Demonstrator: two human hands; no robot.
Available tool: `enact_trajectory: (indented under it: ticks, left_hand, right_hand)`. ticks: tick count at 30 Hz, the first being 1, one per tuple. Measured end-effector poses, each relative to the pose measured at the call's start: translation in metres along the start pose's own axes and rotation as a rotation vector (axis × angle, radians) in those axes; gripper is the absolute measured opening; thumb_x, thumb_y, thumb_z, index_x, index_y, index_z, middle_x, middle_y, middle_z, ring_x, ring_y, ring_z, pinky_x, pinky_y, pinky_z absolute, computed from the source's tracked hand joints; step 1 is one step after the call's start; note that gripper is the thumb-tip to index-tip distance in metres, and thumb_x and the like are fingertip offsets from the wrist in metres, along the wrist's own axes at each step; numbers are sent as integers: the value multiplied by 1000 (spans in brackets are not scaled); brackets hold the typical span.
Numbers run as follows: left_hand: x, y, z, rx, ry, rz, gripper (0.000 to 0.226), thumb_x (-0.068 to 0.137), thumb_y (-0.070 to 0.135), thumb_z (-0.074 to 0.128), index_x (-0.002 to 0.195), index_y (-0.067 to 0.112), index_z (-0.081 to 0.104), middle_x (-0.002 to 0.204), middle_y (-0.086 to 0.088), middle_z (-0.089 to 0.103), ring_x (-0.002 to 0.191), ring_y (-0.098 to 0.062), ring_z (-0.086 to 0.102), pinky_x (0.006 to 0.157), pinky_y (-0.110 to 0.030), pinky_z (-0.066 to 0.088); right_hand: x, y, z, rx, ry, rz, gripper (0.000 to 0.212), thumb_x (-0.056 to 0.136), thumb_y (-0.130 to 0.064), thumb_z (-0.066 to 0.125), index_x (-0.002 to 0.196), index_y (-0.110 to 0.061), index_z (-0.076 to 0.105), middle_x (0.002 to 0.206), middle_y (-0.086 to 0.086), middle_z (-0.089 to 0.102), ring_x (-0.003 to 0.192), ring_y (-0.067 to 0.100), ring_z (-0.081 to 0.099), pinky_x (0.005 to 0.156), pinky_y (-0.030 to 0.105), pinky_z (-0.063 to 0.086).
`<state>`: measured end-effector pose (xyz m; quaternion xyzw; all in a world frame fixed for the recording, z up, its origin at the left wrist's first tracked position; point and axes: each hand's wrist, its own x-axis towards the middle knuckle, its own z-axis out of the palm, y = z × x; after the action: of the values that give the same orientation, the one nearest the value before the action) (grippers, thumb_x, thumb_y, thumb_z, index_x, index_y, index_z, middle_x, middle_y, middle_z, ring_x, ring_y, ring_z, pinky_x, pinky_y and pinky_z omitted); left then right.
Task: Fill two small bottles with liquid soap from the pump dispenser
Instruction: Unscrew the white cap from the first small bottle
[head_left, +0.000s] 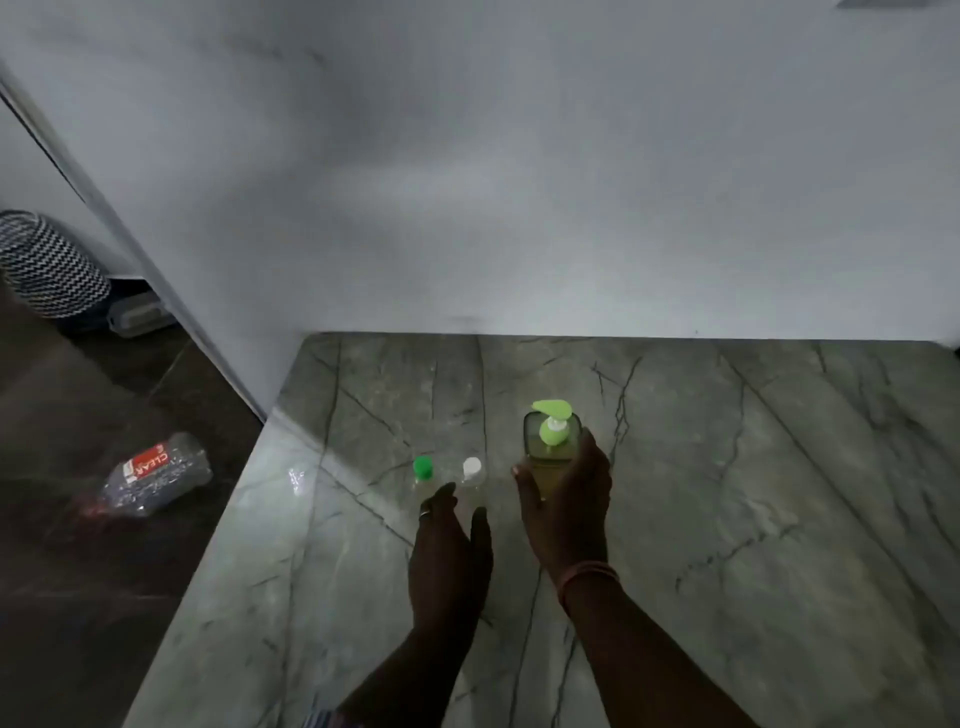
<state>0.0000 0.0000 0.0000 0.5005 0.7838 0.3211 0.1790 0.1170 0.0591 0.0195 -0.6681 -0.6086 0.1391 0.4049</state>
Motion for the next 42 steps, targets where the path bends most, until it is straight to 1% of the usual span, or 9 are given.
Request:
enact_trajectory:
  ticks: [3, 8, 11, 14, 17, 21, 25, 32, 42]
  left_hand:
    - [9, -7, 14, -55, 50, -82, 67, 94, 53, 69, 149, 24, 46, 145, 1, 60, 107, -17, 71, 86, -39, 60]
    - [25, -13, 32, -129, 98, -72, 71, 89, 63, 70, 150, 35, 47, 143, 11, 63, 118, -14, 66, 85, -30, 46]
    - [30, -25, 45, -172, 137, -17, 59, 90, 58, 72, 143, 41, 52, 137, 14, 65, 114, -13, 67, 86, -29, 47]
    - [33, -34, 53, -215, 151, 59, 55, 91, 57, 72, 140, 41, 53, 131, 17, 66, 99, -11, 71, 85, -34, 56]
    - [35, -39, 57, -227, 174, 121, 51, 90, 56, 73, 135, 41, 55, 123, 22, 64, 91, -9, 70, 81, -37, 58]
    - [34, -46, 61, -240, 222, 210, 47, 88, 55, 75, 128, 36, 60, 121, 19, 67, 95, -5, 67, 75, -31, 49]
    - [32, -46, 58, -202, 244, 269, 42, 88, 53, 74, 123, 32, 63, 118, 13, 69, 102, -11, 65, 75, -30, 42]
    - [-13, -55, 32, -258, 270, 281, 39, 88, 51, 74, 120, 29, 64, 114, 11, 70, 97, -12, 62, 74, -30, 39]
    - [-89, -90, -23, -299, 222, 228, 45, 89, 48, 74, 122, 20, 65, 114, 5, 73, 97, -16, 66, 72, -31, 44]
  right_hand:
    - [1, 8, 18, 177, 38, 30, 95, 80, -40, 72, 149, -18, 11, 147, 9, 29, 134, 24, 32, 105, 40, 38]
    - [4, 26, 42, 329, 142, 2, 99, 78, -38, 75, 150, -24, 9, 154, 0, 20, 138, 8, 23, 102, 2, 23]
    - [4, 37, 58, 335, 209, 14, 99, 75, -40, 77, 148, -23, 12, 150, 1, 29, 135, 13, 34, 103, 15, 37]
    - [1, 45, 71, 346, 263, 18, 94, 73, -42, 78, 143, -25, 19, 137, 1, 43, 118, 16, 51, 87, 21, 51]
    - [0, 51, 76, 362, 295, -12, 92, 71, -46, 78, 140, -25, 21, 133, -1, 46, 113, 12, 52, 81, 12, 46]
    - [-1, 56, 75, 337, 360, -69, 85, 70, -47, 78, 134, -24, 27, 129, -1, 50, 110, 14, 54, 84, 24, 50]
    - [-9, 53, 71, 328, 367, -98, 78, 68, -47, 78, 126, -23, 32, 122, -1, 54, 101, 15, 58, 78, 23, 47]
    - [-60, 38, 42, 332, 335, -84, 74, 65, -50, 77, 116, -25, 30, 114, 0, 58, 95, 21, 61, 74, 25, 42]
    - [-161, 24, -25, 332, 321, -150, 72, 61, -55, 77, 110, -29, 30, 102, -9, 51, 85, 13, 55, 71, 26, 47]
